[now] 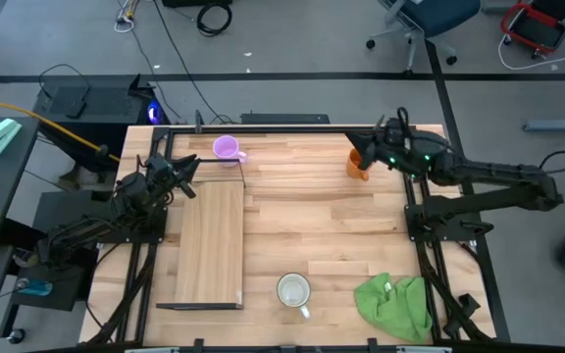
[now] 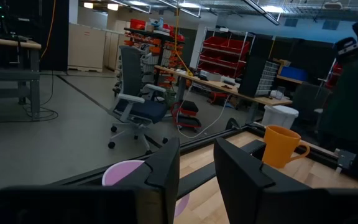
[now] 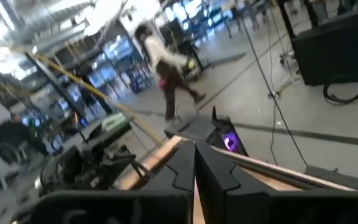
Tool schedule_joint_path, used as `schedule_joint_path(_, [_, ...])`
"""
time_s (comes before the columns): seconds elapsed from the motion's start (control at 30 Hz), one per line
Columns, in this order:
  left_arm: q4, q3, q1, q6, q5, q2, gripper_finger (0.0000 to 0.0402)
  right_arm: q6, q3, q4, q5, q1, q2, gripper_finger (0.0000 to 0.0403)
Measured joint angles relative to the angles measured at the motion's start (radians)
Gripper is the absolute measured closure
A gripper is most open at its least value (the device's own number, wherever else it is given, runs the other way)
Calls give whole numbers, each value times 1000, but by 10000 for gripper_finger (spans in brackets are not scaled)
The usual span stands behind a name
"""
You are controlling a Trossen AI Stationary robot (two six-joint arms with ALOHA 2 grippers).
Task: Stack small to large cups/mugs on shelf
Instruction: Move the pink mug to the right side of the shelf
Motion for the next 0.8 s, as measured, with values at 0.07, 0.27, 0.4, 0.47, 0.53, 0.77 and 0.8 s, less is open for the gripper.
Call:
schedule_joint_path(0.07, [0, 0, 0, 0, 0, 0, 294, -4, 46, -38, -32, -25, 36, 385])
schedule_joint_path(0.27, [0, 0, 0, 0, 0, 0, 294, -30, 213, -196, -101, -108, 158, 385])
schedule_joint_path(0.4, [0, 0, 0, 0, 0, 0, 294, -68, 323, -274, -168, -160, 248, 385])
schedule_joint_path(0.47, [0, 0, 0, 0, 0, 0, 294, -77, 374, -298, -206, -185, 296, 385])
schedule_joint_path(0.53, [0, 0, 0, 0, 0, 0, 294, -85, 425, -323, -250, -211, 343, 385])
schedule_joint_path(0.77, [5, 0, 0, 0, 0, 0, 294, -147, 587, -400, -364, -294, 497, 385])
schedule_joint_path(0.8, [12, 0, 0, -1, 0, 0, 294, -156, 605, -411, -372, -302, 516, 385])
